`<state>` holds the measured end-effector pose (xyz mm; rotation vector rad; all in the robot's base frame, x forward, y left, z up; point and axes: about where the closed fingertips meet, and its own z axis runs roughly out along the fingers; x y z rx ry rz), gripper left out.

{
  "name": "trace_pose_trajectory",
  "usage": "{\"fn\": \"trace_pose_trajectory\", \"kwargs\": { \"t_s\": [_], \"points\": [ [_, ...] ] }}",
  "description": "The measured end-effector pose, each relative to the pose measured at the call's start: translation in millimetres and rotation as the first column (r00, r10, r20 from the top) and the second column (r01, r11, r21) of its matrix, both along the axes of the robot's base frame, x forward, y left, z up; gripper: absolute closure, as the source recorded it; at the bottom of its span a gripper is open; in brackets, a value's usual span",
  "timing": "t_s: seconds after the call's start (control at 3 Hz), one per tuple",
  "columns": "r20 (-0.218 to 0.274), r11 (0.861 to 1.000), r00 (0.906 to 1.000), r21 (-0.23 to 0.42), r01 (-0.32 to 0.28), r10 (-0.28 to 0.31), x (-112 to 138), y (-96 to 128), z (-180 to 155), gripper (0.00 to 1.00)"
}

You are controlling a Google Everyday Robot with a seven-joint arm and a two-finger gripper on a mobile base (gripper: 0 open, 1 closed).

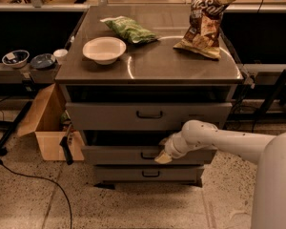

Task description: Open middle drawer

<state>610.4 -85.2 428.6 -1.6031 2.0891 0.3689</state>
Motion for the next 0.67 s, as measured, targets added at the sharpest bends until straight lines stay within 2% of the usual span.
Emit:
{"fn": "trace_pose_trajectory", "kwargs": {
  "t_s": [0.33, 0.67],
  "points": [
    [0.0, 1.0, 1.0, 0.0, 0.0, 0.0, 0.0, 0.0, 0.0, 0.9],
    [0.0, 1.0, 1.0, 0.0, 0.0, 0.0, 0.0, 0.0, 0.0, 1.0]
  ]
}}
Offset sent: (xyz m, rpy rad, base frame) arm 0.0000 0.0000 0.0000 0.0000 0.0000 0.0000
